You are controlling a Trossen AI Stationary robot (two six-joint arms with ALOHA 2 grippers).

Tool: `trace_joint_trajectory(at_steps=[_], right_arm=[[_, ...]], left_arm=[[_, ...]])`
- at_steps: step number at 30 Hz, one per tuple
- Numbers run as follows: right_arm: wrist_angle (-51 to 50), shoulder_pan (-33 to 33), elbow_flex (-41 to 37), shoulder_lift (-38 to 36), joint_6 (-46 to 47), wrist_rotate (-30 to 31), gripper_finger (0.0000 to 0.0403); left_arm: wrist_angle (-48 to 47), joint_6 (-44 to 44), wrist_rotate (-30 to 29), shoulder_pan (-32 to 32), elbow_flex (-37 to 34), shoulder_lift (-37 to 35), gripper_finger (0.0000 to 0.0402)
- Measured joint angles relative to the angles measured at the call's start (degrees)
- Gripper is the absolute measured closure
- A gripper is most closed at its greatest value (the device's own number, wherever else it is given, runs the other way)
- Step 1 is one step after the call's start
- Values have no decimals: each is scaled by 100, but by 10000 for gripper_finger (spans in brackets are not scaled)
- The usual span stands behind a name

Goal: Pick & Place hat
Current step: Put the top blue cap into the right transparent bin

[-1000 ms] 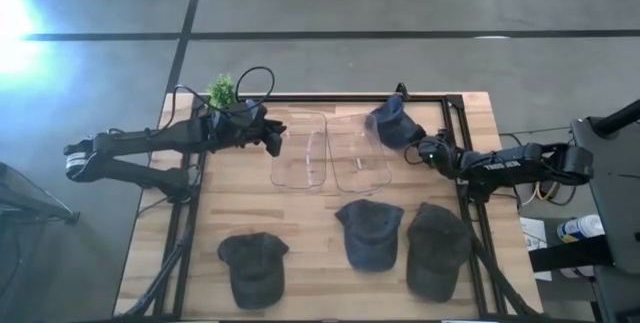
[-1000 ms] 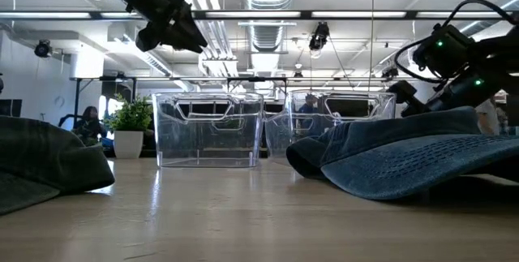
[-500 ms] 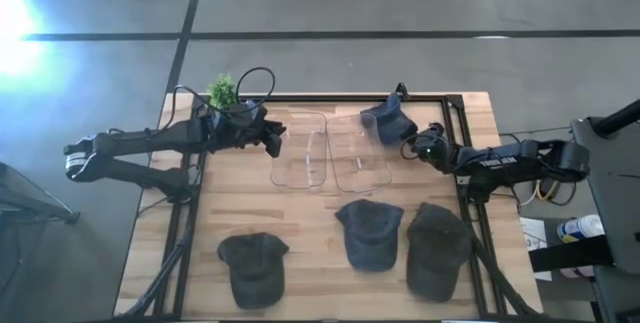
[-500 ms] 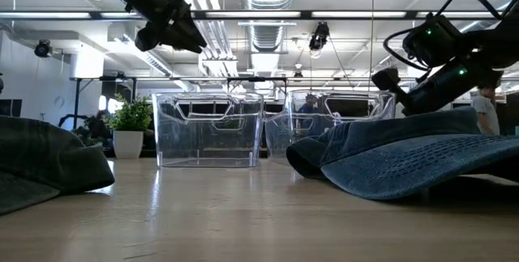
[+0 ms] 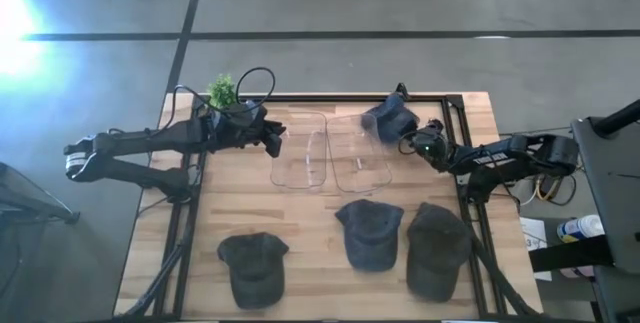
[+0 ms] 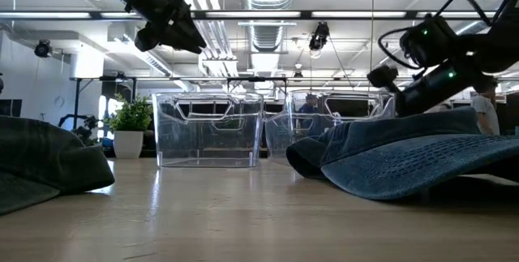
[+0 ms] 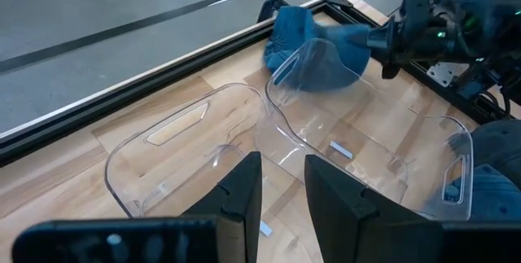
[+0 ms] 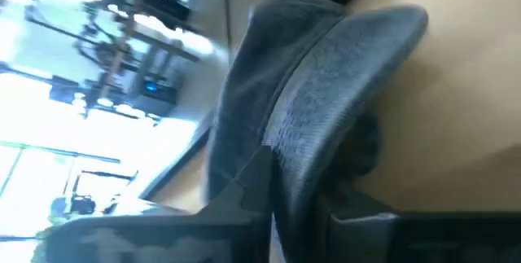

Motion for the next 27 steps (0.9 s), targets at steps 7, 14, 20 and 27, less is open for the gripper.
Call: trace_joint_trajectory(at_steps=[7,14,20,27], right_arm=[[-622,156,143,-1242,-473,1119,389],[-620,384,692,-2743,-2500,715,390],[-3925,1222,2075,-3276,-2014,400,391],[-5464,2856,2894,-2639,-285,941,391]], left_arm=[[5,3,0,0,1,0,312],[285,83,-2,0,1,0,312],[427,117,0,37,103,4,312],[637,270,42,57,363,180,312]])
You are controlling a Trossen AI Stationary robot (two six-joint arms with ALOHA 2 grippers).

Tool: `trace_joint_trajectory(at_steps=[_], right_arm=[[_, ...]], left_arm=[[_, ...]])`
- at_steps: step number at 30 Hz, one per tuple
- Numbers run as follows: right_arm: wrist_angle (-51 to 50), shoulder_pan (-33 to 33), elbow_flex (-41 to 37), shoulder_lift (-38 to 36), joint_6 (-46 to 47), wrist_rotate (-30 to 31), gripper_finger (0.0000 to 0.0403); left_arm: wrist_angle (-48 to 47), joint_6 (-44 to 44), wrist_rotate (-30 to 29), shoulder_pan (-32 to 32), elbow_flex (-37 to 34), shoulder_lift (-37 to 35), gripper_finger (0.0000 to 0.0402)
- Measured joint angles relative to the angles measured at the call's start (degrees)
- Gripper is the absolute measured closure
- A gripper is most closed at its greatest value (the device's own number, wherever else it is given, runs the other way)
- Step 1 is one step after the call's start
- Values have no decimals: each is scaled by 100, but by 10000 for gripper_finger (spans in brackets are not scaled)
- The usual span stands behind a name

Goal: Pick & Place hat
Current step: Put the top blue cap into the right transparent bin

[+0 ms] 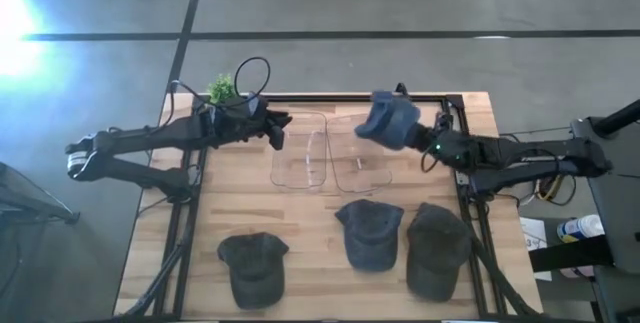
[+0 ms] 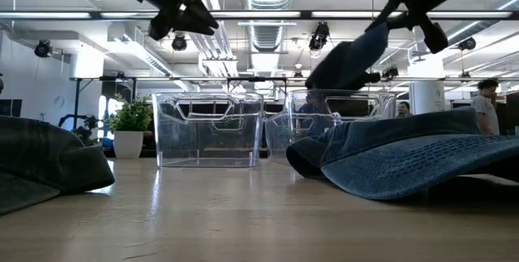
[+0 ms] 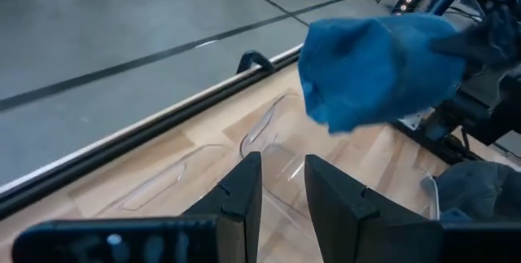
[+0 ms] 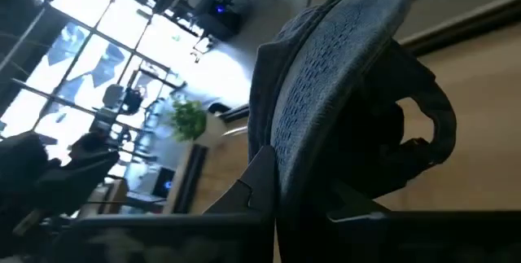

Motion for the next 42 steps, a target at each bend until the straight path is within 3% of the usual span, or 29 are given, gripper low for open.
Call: trace_joint_trajectory(at_steps=[6,13,20,26,33,38,42], right_arm=[[-34,786,5,1348,2137,951,391],[899,789,115,3331,3756,1459,390],[1319,706,878,4237,3505,1308,390],[1129,659,1605,4226,2537,1475,390],[893,311,2366,4458,1500,978,390],[142,159,2685,5058,2406,638,390],[642,140,2731,5531,2700,394,390]], left_arm=[[3,-4,350,0,43,382,312],[-42,131,613,-4,43,784,312],[-69,1002,1019,-11,43,966,312],[-70,1456,1218,-7,43,1108,312],[-125,1902,1282,-11,19,1147,312],[-281,2155,1245,-7,15,935,312],[-351,2267,1246,-7,-1,867,312]])
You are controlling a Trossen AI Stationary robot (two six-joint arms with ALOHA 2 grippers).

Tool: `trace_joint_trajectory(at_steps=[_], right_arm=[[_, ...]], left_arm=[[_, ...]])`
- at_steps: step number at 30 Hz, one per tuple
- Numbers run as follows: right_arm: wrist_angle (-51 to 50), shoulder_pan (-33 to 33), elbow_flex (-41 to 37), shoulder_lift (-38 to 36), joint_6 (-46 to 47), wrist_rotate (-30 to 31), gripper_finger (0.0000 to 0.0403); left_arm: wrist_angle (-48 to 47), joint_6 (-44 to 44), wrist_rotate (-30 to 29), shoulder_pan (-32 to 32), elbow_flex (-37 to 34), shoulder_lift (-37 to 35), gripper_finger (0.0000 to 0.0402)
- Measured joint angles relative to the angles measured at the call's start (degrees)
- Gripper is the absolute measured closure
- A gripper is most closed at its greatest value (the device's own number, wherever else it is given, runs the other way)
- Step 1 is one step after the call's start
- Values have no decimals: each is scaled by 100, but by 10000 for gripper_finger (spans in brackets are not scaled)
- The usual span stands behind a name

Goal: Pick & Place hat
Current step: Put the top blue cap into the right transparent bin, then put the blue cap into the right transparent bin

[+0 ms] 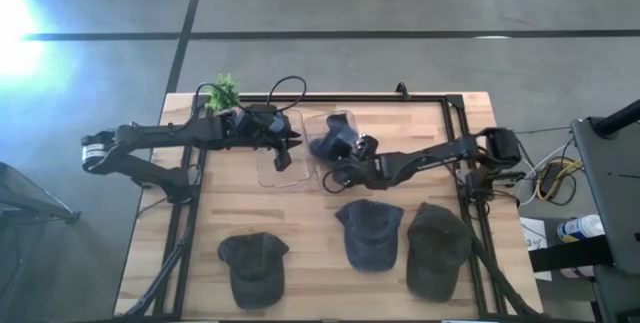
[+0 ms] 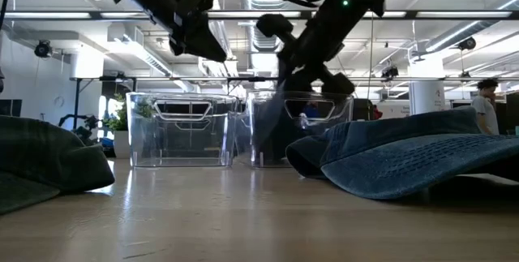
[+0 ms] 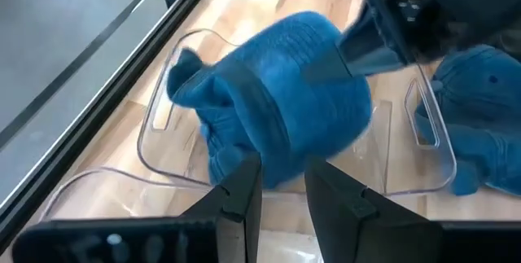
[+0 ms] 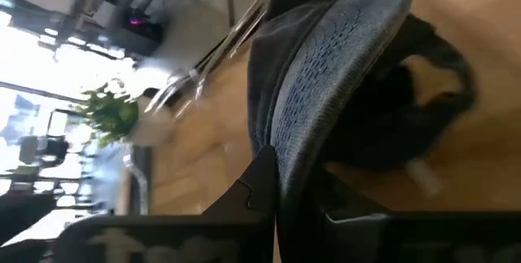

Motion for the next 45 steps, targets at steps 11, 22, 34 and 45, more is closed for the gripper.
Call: trace_joint_trajectory(at_steps=[11,22,34,45], right_arm=[[144,-237,65,120,-138,253,390],[486,-340,84,365,-677,-557,346],[13,-681,74,-86,-2308,-2776,201],[-2638,-39,63,-1695,-2957,-3612,177]], left_arm=[[226,-72,301,-4,-354,13,312],[1152,-564,1009,-9,-612,31,312],[1700,-890,1121,-319,-706,555,312],[1878,-1250,1104,-387,-682,659,312]])
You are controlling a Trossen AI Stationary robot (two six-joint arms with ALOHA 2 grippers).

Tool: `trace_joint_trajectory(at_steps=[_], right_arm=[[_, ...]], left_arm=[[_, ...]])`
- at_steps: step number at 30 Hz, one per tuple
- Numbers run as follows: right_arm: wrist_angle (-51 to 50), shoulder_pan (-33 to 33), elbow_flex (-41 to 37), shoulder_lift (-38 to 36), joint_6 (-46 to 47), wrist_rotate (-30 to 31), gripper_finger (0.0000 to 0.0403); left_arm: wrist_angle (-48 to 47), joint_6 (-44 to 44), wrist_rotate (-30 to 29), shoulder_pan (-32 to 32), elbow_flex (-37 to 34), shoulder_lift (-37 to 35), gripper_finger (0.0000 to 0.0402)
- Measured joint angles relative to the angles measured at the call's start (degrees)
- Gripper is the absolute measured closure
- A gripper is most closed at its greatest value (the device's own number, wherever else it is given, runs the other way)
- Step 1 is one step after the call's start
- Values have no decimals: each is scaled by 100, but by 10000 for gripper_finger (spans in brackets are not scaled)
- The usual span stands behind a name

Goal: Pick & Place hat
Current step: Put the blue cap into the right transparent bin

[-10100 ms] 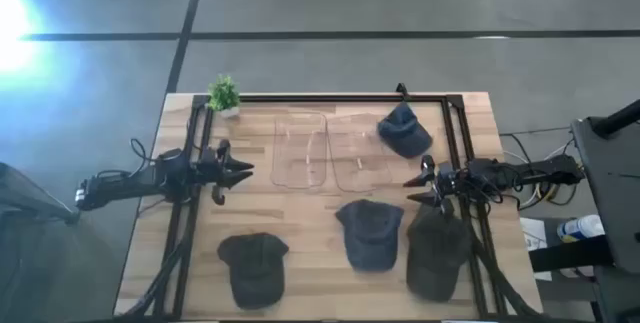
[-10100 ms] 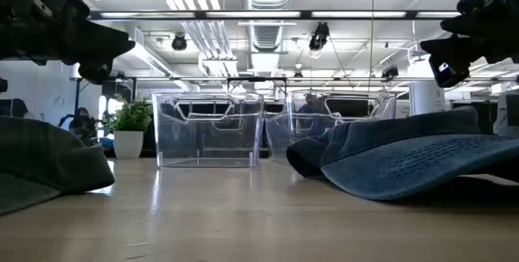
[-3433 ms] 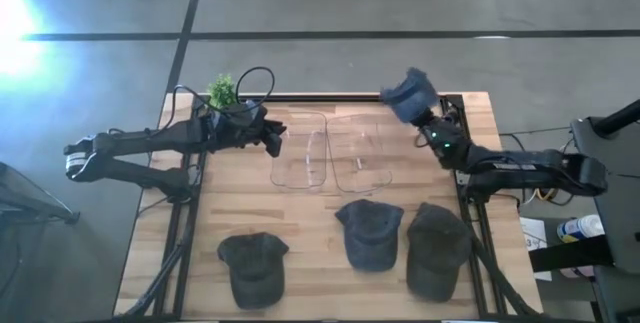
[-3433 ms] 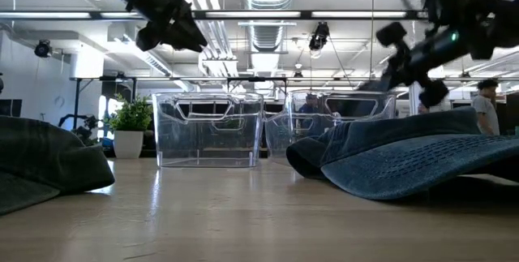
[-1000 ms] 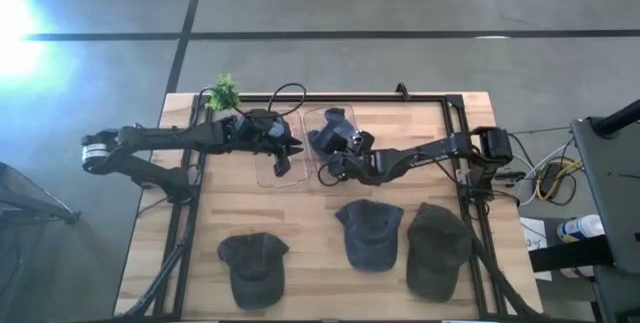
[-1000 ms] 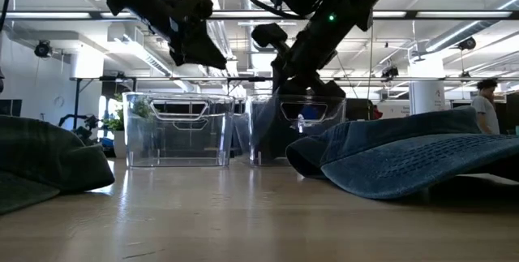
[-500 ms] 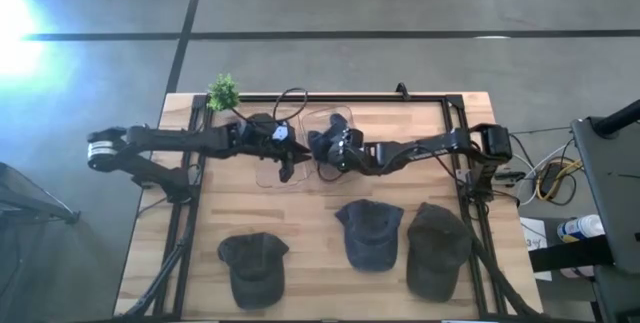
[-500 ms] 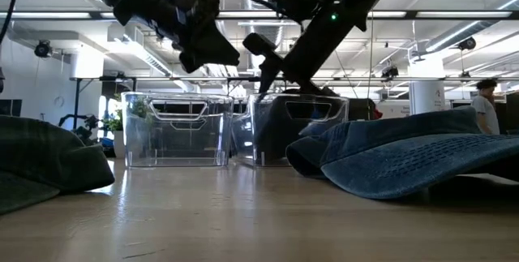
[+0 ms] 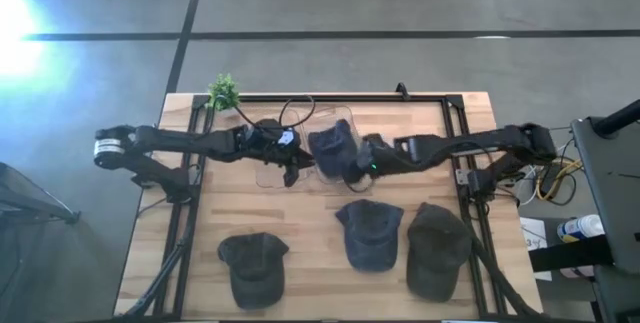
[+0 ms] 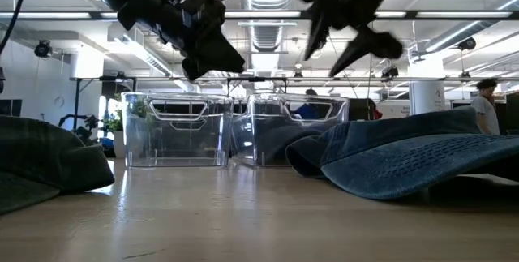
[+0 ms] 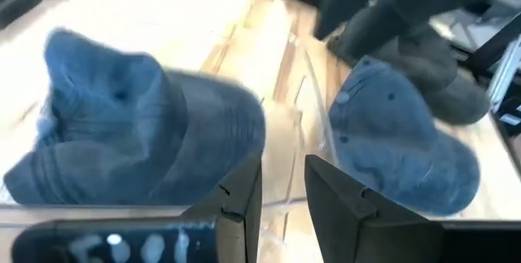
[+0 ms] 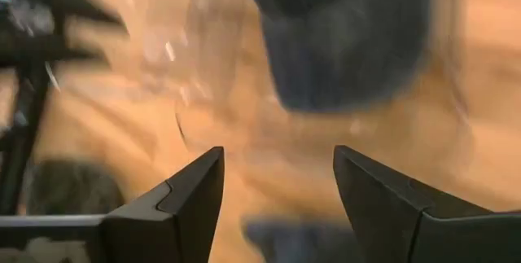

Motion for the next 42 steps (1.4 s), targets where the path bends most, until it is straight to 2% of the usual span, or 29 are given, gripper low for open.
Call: trace_joint_trajectory(at_steps=[3,7,11,16,21,26,30,35,37,42], right_arm=[[-158,604,-104,-281,906,-57,177],[124,1642,-245,-298,2822,-16,177],[416,2629,-274,149,4613,78,177],[589,3506,-59,895,5807,85,177],[1369,4000,312,1594,5913,-124,177],[1254,4395,894,2386,5645,67,177],[579,4704,1496,2992,5439,249,179],[393,5006,2134,3452,5980,349,186],[-94,5058,2572,3674,5918,405,190],[-1700,5111,3639,3996,4340,1495,197]], left_arm=[[180,-11,28,-32,0,-6,312],[207,-18,267,-73,0,7,312],[209,8,518,-101,0,7,312],[202,20,597,-102,0,7,312],[194,-164,747,-109,0,7,312],[195,-171,734,-130,0,7,312],[105,-192,712,-222,11,3,312],[-238,-688,710,-442,242,1,312],[-345,-930,714,-568,339,1,312],[-395,-1179,715,-974,611,-2,312]])
